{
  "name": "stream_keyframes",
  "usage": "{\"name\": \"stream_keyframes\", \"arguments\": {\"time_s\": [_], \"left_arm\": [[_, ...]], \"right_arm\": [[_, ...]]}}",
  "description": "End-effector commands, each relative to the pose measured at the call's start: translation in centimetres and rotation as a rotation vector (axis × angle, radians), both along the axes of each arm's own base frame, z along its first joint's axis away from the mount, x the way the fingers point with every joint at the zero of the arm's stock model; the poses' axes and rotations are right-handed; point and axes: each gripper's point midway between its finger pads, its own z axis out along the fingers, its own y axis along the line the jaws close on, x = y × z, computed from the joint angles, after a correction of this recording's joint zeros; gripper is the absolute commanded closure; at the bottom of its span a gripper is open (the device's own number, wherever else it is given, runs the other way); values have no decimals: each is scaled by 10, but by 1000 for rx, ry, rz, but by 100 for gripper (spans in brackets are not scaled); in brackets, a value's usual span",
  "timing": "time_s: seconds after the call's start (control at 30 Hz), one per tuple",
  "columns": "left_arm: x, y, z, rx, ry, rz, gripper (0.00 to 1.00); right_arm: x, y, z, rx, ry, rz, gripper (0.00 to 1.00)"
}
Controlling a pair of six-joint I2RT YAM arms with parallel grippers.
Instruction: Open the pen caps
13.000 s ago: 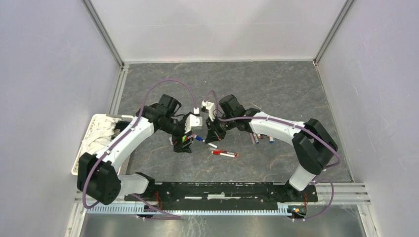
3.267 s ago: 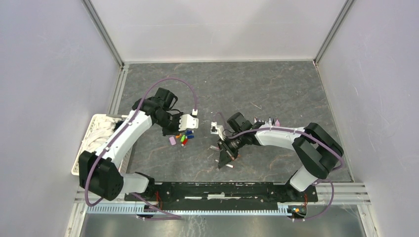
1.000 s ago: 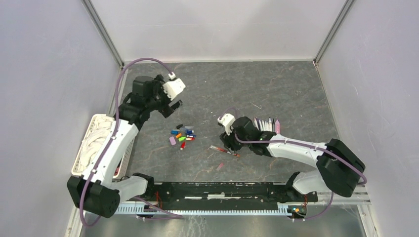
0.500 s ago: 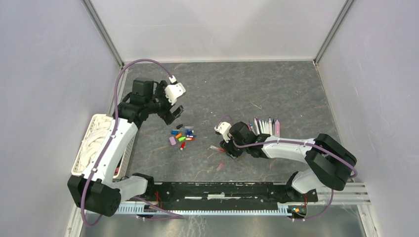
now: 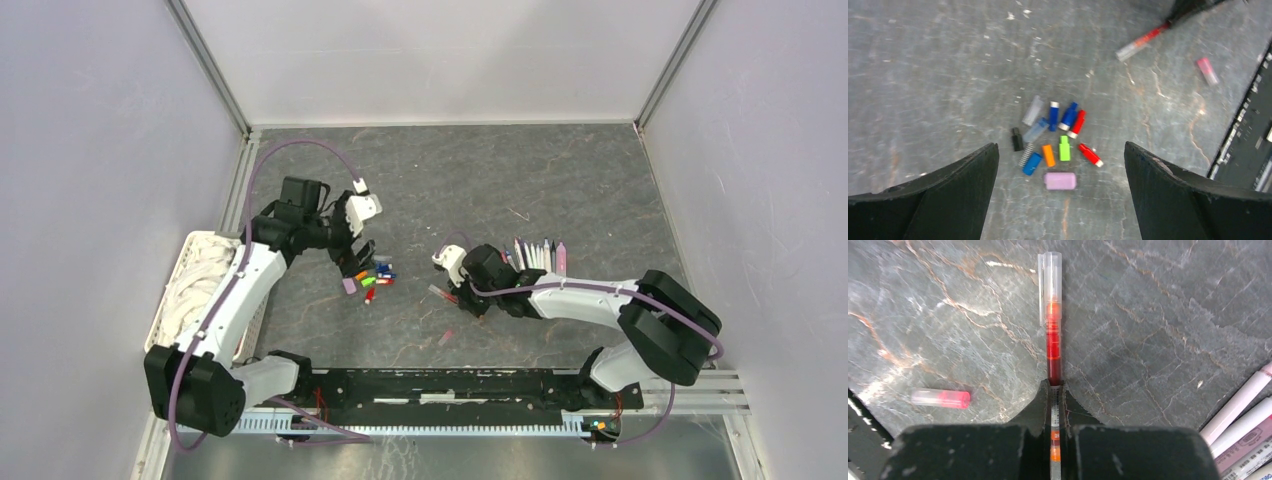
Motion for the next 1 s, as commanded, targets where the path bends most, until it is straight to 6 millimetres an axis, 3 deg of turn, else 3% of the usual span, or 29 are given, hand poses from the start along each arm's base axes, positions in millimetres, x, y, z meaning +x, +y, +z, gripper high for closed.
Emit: {"name": "stream_keyframes", "arguments": {"time_s": [0.0,0.2,0.47,0.57,0.8,0.97], "left_arm": [[-35,-18,-13,-59,20,-201,0],[-65,-33,-41,-36,41,-356,0],[-88,-61,-53,-14,66,-495,5],[-90,-66,-56,-1,68,-517,15],[-100,-68,-66,34,93,-568,48],[-103,-66,-72,54,110,-578,53]], "right_arm": [[7,30,47,133,4,62,100],[-17,67,86,313,209,223,100],[-31,85,103,368,321,338,100],[-35,88,102,366,366,360,100],[-35,93,109,407,385,374,100],[-34,97,114,442,399,377,100]]}}
